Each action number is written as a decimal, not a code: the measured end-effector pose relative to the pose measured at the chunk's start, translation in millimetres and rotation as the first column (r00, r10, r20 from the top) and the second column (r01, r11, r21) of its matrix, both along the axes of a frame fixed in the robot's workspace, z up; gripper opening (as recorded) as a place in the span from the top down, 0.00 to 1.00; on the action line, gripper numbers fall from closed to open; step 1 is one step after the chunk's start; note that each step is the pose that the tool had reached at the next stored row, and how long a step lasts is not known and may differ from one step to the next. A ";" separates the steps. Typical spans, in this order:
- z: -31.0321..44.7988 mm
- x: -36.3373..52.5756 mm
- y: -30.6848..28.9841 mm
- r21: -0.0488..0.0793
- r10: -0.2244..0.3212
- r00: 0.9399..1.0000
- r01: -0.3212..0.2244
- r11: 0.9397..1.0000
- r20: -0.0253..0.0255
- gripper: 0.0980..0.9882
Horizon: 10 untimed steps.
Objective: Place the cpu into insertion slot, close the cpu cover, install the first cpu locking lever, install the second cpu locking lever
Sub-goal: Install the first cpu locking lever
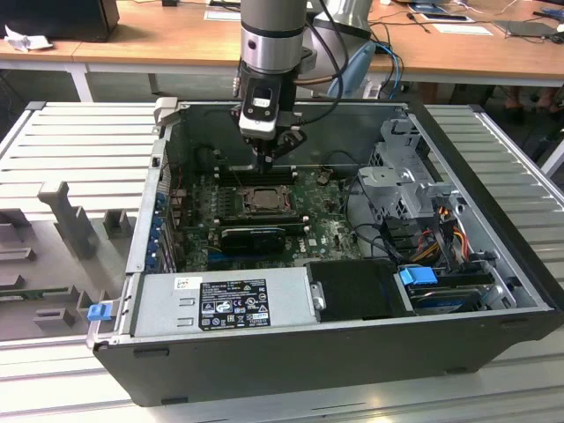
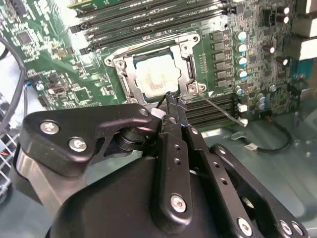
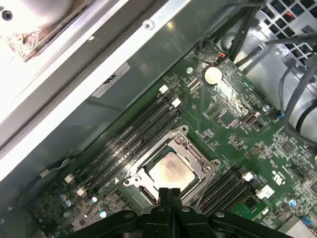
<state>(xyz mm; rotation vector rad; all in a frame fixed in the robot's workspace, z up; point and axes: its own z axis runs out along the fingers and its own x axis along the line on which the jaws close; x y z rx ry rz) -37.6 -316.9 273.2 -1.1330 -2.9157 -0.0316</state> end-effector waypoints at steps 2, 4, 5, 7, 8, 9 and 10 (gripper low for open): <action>0.0 0.0 0.0 0.000 0.032 0.999 -0.032 0.999 0.000 0.99; 0.0 0.0 0.0 0.000 0.058 0.998 -0.058 0.998 0.000 0.99; 0.0 0.0 0.0 0.000 0.074 0.997 -0.074 0.997 0.000 0.99; 0.0 0.0 0.0 0.000 0.105 0.994 -0.105 0.994 0.000 0.99; 0.0 0.0 0.0 0.000 0.117 0.993 -0.117 0.993 0.000 0.99; 0.0 0.0 0.0 0.000 0.127 0.992 -0.127 0.992 0.000 0.99; 0.0 0.0 0.0 0.000 0.146 0.989 -0.146 0.989 0.000 0.99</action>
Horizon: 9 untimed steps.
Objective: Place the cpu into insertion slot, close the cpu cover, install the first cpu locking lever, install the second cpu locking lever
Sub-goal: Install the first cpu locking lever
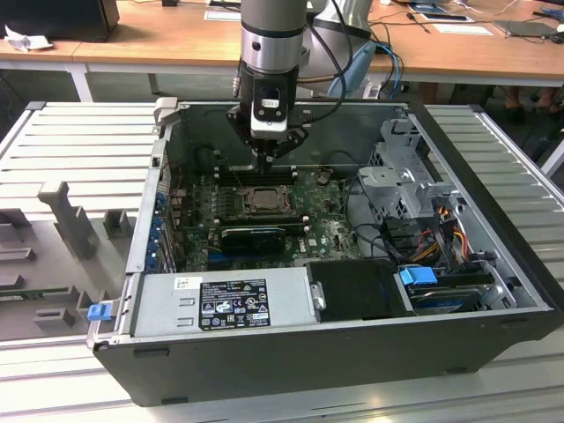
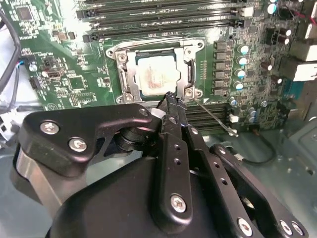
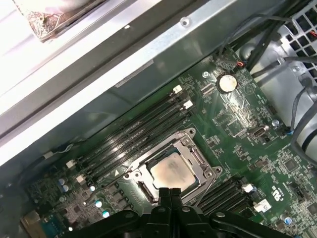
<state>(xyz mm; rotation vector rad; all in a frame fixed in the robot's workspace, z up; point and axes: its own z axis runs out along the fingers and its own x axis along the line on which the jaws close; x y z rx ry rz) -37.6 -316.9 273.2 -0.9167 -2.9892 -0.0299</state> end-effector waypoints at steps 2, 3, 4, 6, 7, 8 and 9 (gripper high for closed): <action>0.0 0.0 -0.1 0.000 0.032 0.999 -0.032 0.999 0.000 0.99; 0.0 0.0 -0.1 0.000 0.044 0.999 -0.044 0.999 0.000 0.99; 0.0 0.0 -0.1 0.000 0.054 0.999 -0.054 0.999 0.000 0.99; 0.0 0.0 -0.1 0.000 0.079 0.997 -0.079 0.997 0.000 0.99; 0.0 0.0 -0.1 0.000 0.100 0.995 -0.100 0.995 0.000 0.99; 0.0 0.0 -0.1 0.000 0.118 0.993 -0.118 0.993 0.000 0.99; 0.0 0.0 -0.1 0.000 0.129 0.992 -0.129 0.992 0.000 0.99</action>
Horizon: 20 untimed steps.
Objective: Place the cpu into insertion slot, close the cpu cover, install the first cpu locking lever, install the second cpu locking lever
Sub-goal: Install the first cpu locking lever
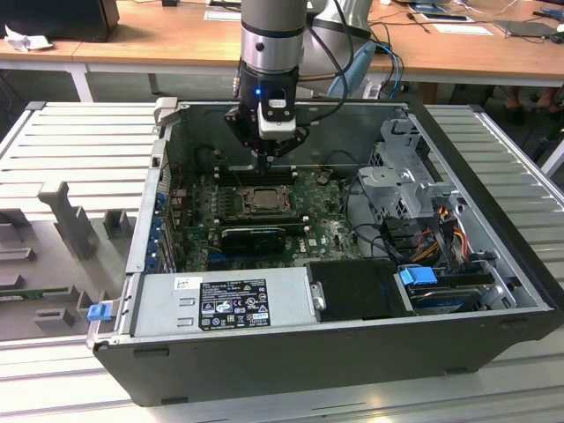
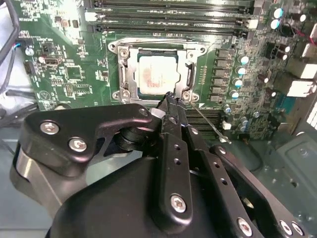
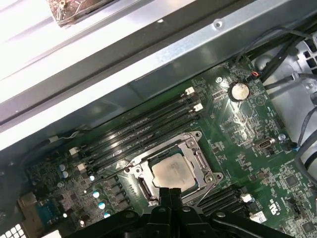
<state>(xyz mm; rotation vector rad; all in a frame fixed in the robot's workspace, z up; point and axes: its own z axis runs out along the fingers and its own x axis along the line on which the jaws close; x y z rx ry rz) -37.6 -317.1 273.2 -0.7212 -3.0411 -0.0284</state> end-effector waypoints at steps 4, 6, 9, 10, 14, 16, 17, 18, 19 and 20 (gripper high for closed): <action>0.0 0.0 0.0 0.000 0.047 0.999 -0.047 0.999 0.000 0.99; 0.0 0.0 0.0 0.000 0.105 0.994 -0.105 0.994 0.000 0.99; -0.1 0.0 0.0 0.000 0.187 0.982 -0.187 0.982 0.000 0.99; -0.1 0.0 0.0 0.000 0.206 0.979 -0.206 0.979 0.000 0.99; -0.1 0.0 0.0 0.000 0.324 0.946 -0.324 0.946 0.000 0.99; -0.2 0.0 0.0 0.000 0.343 0.939 -0.343 0.939 0.000 0.99; -0.1 -0.1 0.0 0.000 0.350 0.937 -0.350 0.937 0.000 0.99; -0.2 -0.5 0.0 0.000 0.353 0.936 -0.353 0.936 0.000 0.99; -0.2 -2.8 -0.2 0.000 0.355 0.935 -0.355 0.935 0.000 0.99; -0.2 -5.3 -0.3 0.000 0.356 0.934 -0.356 0.934 0.000 0.99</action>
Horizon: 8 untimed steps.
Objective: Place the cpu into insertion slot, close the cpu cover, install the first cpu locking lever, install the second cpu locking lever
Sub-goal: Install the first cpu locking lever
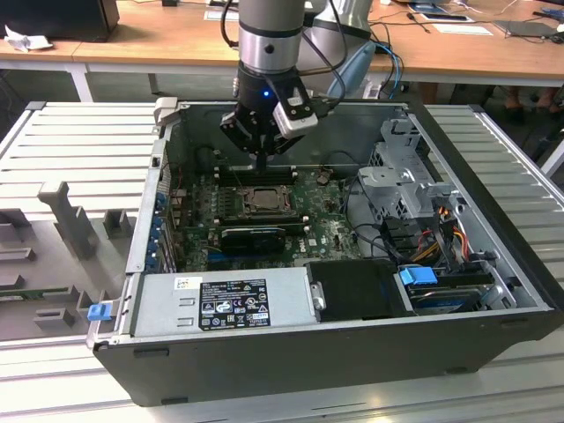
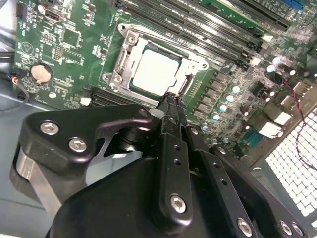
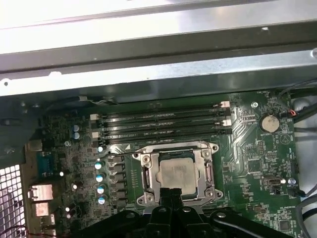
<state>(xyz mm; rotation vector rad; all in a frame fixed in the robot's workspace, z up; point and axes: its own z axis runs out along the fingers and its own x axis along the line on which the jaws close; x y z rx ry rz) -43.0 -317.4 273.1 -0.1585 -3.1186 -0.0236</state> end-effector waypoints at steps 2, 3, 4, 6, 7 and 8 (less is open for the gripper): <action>-0.1 -5.4 0.0 0.000 0.000 1.000 0.000 1.000 0.000 0.99; -0.1 -8.5 -0.1 0.000 0.001 1.000 -0.001 1.000 0.001 0.99; -0.3 -12.0 -0.2 0.000 0.001 1.000 -0.001 1.000 0.001 0.99; -1.0 -14.8 -0.3 0.001 0.007 1.000 -0.007 1.000 0.001 0.99; -1.5 -15.2 -0.4 0.002 0.020 1.000 -0.020 1.000 0.001 0.99; -2.3 -15.5 -0.4 0.004 0.034 0.999 -0.034 0.999 0.001 0.99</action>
